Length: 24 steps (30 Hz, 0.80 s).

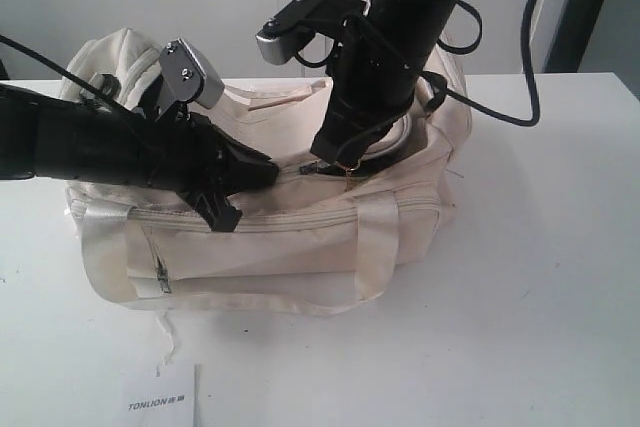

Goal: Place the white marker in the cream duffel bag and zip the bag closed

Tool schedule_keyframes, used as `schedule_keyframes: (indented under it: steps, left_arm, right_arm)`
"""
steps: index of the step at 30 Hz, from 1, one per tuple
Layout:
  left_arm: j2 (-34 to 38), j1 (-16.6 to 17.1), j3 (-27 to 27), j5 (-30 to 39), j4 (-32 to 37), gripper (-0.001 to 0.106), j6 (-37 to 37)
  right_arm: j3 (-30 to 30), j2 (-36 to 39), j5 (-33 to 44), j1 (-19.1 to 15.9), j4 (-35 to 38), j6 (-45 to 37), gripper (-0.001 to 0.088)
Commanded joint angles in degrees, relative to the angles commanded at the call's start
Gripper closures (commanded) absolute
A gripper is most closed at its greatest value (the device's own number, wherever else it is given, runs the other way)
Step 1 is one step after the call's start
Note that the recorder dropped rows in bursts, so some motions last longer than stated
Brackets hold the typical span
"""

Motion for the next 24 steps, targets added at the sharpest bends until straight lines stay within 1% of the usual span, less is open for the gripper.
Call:
schedule_keyframes:
  steps: [4,10,13,17,24]
  left_arm:
    - [-0.5,0.0,0.0,0.2,0.0,0.105,0.0]
    - [-3.3,0.0,0.0,0.5,-0.2,0.105,-0.9]
    - [-4.8,0.0,0.0,0.5,1.1,0.105,-1.6]
    - [-5.0,0.0,0.0,0.3,1.3,0.105,-1.7]
    - [-5.0,0.0,0.0,0.2,1.3,0.105,-2.0]
  right_arm:
    - [0.0,0.0,0.0,0.0,0.0,0.0,0.0868]
    - [0.0,0.0,0.0,0.0,-0.2,0.0,0.0868]
    - [0.0,0.0,0.0,0.0,-0.2,0.0,0.0868]
    - [0.0,0.0,0.0,0.0,-0.8,0.0,0.0868]
    - [0.0,0.0,0.0,0.0,-4.5,0.0,0.0868]
